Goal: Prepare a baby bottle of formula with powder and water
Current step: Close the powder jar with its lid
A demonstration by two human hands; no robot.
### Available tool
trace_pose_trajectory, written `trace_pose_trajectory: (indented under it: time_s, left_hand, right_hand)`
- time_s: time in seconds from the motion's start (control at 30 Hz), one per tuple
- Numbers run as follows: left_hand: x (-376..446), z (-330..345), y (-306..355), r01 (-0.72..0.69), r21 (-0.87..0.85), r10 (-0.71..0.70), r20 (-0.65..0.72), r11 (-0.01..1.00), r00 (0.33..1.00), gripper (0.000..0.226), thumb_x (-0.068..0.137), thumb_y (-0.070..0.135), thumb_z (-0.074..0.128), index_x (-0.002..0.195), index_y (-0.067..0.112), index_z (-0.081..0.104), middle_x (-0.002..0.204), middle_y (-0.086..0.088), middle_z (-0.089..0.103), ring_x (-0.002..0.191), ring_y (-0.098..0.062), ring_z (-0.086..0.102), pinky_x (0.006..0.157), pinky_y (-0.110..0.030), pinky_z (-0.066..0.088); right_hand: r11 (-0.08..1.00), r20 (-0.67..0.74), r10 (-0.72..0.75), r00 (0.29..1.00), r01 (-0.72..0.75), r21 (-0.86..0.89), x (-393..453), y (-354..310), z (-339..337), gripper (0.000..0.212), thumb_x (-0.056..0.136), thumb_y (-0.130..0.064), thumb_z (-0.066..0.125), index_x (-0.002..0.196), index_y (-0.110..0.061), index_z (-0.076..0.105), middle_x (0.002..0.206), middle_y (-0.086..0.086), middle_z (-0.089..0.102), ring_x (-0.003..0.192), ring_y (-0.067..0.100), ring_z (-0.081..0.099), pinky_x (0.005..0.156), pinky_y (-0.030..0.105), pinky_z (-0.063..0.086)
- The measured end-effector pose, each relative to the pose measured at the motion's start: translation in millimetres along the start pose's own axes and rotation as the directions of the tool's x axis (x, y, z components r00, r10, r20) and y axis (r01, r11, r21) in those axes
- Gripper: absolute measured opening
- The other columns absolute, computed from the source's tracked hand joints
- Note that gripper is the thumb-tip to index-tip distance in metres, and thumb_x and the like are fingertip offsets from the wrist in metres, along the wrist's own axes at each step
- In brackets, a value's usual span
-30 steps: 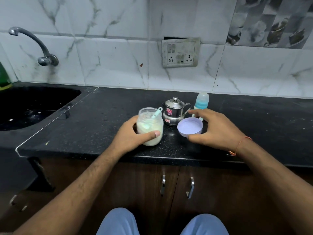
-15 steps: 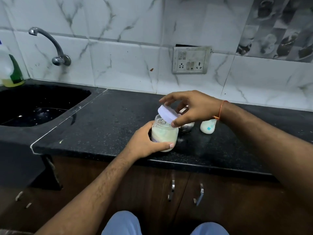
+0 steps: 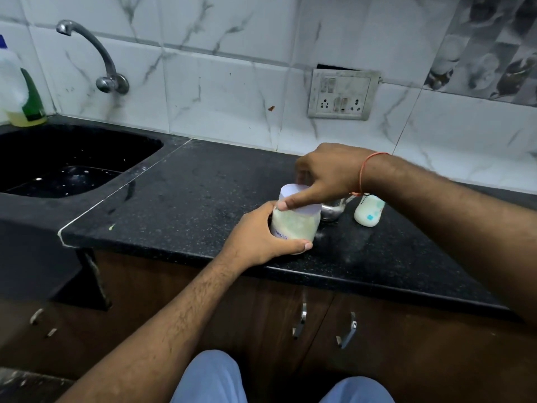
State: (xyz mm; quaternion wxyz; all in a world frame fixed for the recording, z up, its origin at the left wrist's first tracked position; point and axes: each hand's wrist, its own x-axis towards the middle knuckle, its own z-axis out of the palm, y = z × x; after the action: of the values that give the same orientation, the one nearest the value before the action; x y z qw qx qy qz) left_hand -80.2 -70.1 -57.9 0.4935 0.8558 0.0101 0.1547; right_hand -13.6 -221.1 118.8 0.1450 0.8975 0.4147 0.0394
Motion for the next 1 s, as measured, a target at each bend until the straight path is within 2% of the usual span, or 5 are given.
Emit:
trace_pose_trajectory:
  time_s: [0.17, 0.4, 0.57, 0.73, 1.0]
  left_hand:
    - [0.6, -1.3, 1.3, 0.015, 0.018, -0.015, -0.012, 1.000, 1.000, 0.095, 0.050, 0.075, 0.091, 0.134, 0.040, 0.066, 0.116, 0.024, 0.077, 0.106, 0.005, 0.072, 0.099, -0.037, 0.063]
    - [-0.6, -0.6, 3.9, 0.022, 0.034, -0.021, -0.036, 0.999, 0.999, 0.089, 0.050, 0.075, 0.092, 0.129, 0.041, 0.067, 0.113, 0.024, 0.077, 0.102, 0.005, 0.073, 0.094, -0.035, 0.064]
    - [-2.0, -0.7, 5.7, 0.026, 0.050, -0.024, -0.048, 0.998, 0.999, 0.084, 0.053, 0.073, 0.092, 0.127, 0.042, 0.066, 0.111, 0.023, 0.076, 0.101, 0.006, 0.072, 0.092, -0.034, 0.064]
    - [-2.0, -0.7, 7.3, 0.050, 0.060, -0.047, -0.055, 0.997, 0.997, 0.085, 0.050, 0.075, 0.090, 0.124, 0.041, 0.067, 0.109, 0.024, 0.077, 0.099, 0.006, 0.072, 0.091, -0.034, 0.064]
    - [-0.3, 6.1, 11.5, 0.082, 0.146, -0.065, -0.118, 0.986, 0.991, 0.079, 0.061, 0.068, 0.096, 0.124, 0.036, 0.061, 0.108, 0.020, 0.072, 0.101, -0.003, 0.070, 0.090, -0.039, 0.062]
  right_hand:
    - [0.978, -0.188, 0.162, 0.969, -0.183, -0.099, -3.8, 2.8, -0.7, 0.102, 0.085, -0.095, 0.009, 0.061, -0.012, 0.064, 0.064, 0.006, 0.063, 0.065, 0.024, 0.059, 0.059, 0.033, 0.039]
    - [0.917, 0.112, -0.173, 0.978, 0.119, 0.381, -11.0, 13.9, 2.2, 0.066, 0.094, -0.056, 0.070, 0.153, -0.035, 0.051, 0.145, -0.025, 0.055, 0.122, 0.000, 0.057, 0.102, 0.022, 0.042]
    - [0.987, -0.063, 0.084, 0.994, -0.092, -0.134, -5.5, 4.0, 5.4, 0.092, 0.063, -0.109, 0.030, 0.096, -0.034, 0.072, 0.084, -0.009, 0.075, 0.079, 0.017, 0.068, 0.072, 0.035, 0.054]
    - [0.966, 0.100, -0.110, 0.989, 0.082, 0.247, -0.1, 15.1, -2.8, 0.070, 0.087, -0.066, 0.071, 0.151, -0.042, 0.054, 0.142, -0.020, 0.063, 0.106, 0.002, 0.058, 0.094, 0.024, 0.042]
    - [0.999, -0.133, 0.023, 0.991, -0.019, 0.034, 17.1, 4.5, 24.1, 0.077, 0.086, -0.085, 0.042, 0.082, -0.015, 0.073, 0.077, 0.008, 0.071, 0.076, 0.029, 0.065, 0.065, 0.038, 0.052]
